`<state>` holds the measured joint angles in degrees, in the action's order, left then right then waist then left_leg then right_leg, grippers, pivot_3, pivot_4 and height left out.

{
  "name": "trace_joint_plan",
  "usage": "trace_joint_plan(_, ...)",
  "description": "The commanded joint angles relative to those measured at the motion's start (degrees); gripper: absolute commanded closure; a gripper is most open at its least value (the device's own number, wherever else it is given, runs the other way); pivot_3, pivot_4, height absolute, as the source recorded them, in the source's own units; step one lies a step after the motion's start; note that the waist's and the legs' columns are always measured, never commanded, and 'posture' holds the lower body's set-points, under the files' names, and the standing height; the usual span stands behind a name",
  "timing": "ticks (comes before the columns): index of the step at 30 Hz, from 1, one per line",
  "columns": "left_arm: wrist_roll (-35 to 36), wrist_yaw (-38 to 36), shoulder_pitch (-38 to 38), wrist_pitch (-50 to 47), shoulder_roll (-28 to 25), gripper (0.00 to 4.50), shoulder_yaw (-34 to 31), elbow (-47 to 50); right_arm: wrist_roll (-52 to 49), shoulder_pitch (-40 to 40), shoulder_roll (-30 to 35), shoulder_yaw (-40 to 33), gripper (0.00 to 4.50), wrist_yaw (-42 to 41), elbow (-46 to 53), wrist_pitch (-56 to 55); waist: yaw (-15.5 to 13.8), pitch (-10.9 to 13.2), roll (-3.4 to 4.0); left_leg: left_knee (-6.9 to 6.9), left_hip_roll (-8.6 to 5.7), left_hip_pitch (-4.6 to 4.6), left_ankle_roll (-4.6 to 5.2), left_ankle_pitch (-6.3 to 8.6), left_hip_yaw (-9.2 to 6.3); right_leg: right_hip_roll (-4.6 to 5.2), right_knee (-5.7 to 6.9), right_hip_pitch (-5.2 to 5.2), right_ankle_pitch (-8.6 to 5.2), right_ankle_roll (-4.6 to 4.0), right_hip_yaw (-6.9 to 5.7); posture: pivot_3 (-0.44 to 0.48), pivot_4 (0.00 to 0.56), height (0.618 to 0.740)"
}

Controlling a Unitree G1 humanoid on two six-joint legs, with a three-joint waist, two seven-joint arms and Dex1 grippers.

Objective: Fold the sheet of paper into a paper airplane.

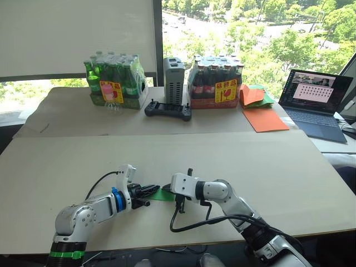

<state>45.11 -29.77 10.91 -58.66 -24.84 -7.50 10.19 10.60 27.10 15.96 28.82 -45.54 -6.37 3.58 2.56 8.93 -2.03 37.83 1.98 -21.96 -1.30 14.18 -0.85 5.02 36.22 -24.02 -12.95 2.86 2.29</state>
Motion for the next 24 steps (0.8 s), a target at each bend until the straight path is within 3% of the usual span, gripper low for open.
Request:
trace_joint_plan(1,-0.70,-0.91,-1.32,0.49,-1.51,4.50,-1.05,-0.58,1.49,-1.18,0.27,2.75,4.47,-1.80,-1.77,1.04,0.05,0.00,0.00,0.00,0.00,0.00,0.00,0.00,0.00,0.00,0.00,0.00,0.00,0.00,0.00,0.000,0.150,0.727)
trace_joint_plan(11,0.28,-2.74,-6.84,0.19,-6.24,4.50,-6.36,0.37,1.42,-1.19,0.68,2.78,4.47,-2.29,-1.68,0.83,0.15,-0.03,0.03,-0.01,0.04,0.11,0.00,0.00,0.02,-0.04,0.01,0.04,-0.01,-0.01,0.02,0.000,0.150,0.727)
trace_joint_plan(24,1.05,-0.97,-6.26,0.86,-4.69,4.50,-8.24,-0.15,1.29,-0.80,0.78,2.66,4.47,-2.59,-1.79,0.79,0.03,-0.07,0.01,-0.01,0.04,0.13,0.00,0.00,0.02,-0.04,0.01,0.07,-0.01,-0.02,0.02,0.000,0.150,0.727)
